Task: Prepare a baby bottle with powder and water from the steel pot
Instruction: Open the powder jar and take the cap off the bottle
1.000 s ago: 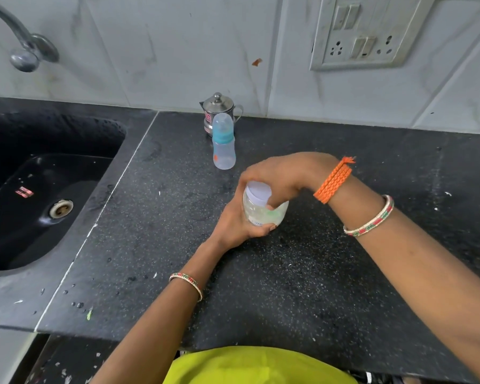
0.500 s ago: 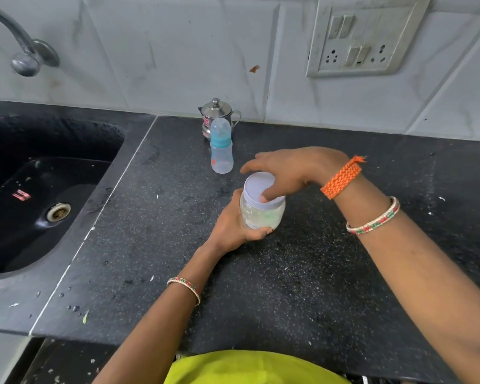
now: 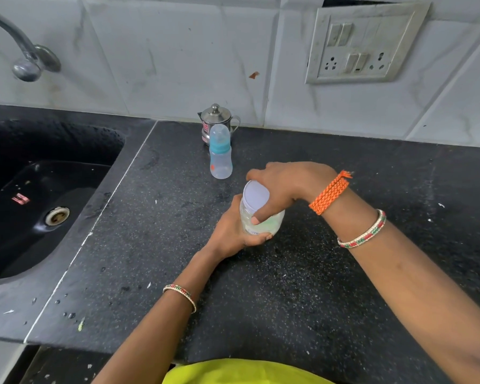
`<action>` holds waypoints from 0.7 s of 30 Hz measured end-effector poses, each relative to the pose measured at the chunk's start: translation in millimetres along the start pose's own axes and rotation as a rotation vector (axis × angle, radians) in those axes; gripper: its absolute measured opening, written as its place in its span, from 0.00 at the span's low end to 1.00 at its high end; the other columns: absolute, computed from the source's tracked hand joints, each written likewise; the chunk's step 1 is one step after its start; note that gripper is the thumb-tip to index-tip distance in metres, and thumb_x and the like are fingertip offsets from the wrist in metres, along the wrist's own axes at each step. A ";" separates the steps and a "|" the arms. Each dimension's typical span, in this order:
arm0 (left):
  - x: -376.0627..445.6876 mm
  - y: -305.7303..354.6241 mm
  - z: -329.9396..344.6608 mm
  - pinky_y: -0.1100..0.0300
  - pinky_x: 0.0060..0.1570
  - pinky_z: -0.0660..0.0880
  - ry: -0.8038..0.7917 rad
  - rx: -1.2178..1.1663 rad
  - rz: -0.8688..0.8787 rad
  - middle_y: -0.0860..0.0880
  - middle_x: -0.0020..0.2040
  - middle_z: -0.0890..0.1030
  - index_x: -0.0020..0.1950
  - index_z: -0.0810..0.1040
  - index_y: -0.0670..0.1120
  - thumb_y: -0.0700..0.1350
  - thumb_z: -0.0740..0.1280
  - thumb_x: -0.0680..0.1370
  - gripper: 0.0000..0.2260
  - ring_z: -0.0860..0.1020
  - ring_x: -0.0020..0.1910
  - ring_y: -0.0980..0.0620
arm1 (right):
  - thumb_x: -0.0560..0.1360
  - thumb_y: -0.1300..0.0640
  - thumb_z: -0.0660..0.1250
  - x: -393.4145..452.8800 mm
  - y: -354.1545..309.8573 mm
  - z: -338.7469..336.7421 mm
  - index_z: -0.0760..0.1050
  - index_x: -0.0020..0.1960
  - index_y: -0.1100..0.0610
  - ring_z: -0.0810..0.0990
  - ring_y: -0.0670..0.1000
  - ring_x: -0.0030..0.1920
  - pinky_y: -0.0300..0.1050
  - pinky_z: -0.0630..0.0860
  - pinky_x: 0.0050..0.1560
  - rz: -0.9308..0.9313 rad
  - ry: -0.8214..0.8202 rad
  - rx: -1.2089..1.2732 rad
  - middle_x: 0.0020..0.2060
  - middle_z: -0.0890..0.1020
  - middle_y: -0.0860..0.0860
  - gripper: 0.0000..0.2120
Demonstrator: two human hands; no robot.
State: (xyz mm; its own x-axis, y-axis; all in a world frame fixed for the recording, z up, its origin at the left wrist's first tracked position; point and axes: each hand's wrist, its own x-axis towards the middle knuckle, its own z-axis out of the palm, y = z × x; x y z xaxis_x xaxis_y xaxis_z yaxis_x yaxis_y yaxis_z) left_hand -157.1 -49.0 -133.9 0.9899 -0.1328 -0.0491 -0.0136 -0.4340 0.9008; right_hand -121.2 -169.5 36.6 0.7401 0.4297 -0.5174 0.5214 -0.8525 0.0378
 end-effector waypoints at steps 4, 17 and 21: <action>15.0 9.5 0.2 0.59 0.55 0.73 0.014 0.038 0.016 0.56 0.61 0.75 0.68 0.59 0.56 0.56 0.79 0.61 0.42 0.74 0.58 0.56 | 0.69 0.46 0.74 9.5 11.5 0.2 0.63 0.71 0.48 0.74 0.57 0.59 0.49 0.71 0.48 -0.003 0.084 0.020 0.65 0.70 0.55 0.34; 72.6 28.8 -0.7 0.50 0.70 0.64 -0.031 0.079 0.028 0.51 0.73 0.64 0.75 0.53 0.51 0.58 0.81 0.57 0.54 0.64 0.71 0.53 | 0.68 0.47 0.73 36.3 62.7 5.7 0.64 0.68 0.49 0.71 0.59 0.61 0.52 0.71 0.52 0.058 0.389 0.156 0.60 0.73 0.56 0.33; 47.3 19.7 -7.6 0.62 0.72 0.55 0.001 0.168 0.034 0.47 0.77 0.54 0.77 0.48 0.46 0.45 0.76 0.68 0.47 0.55 0.75 0.51 | 0.66 0.51 0.72 22.4 50.8 36.2 0.62 0.68 0.54 0.66 0.59 0.61 0.50 0.71 0.56 0.021 0.704 0.292 0.61 0.69 0.56 0.34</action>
State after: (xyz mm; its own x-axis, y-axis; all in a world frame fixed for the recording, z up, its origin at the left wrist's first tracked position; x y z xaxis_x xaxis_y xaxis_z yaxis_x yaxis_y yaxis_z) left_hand -109.4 -57.0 -115.2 0.9886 -0.1494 -0.0193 -0.0705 -0.5720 0.8173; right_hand -93.4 -214.0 -4.0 0.8959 0.4176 0.1516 0.4431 -0.8647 -0.2367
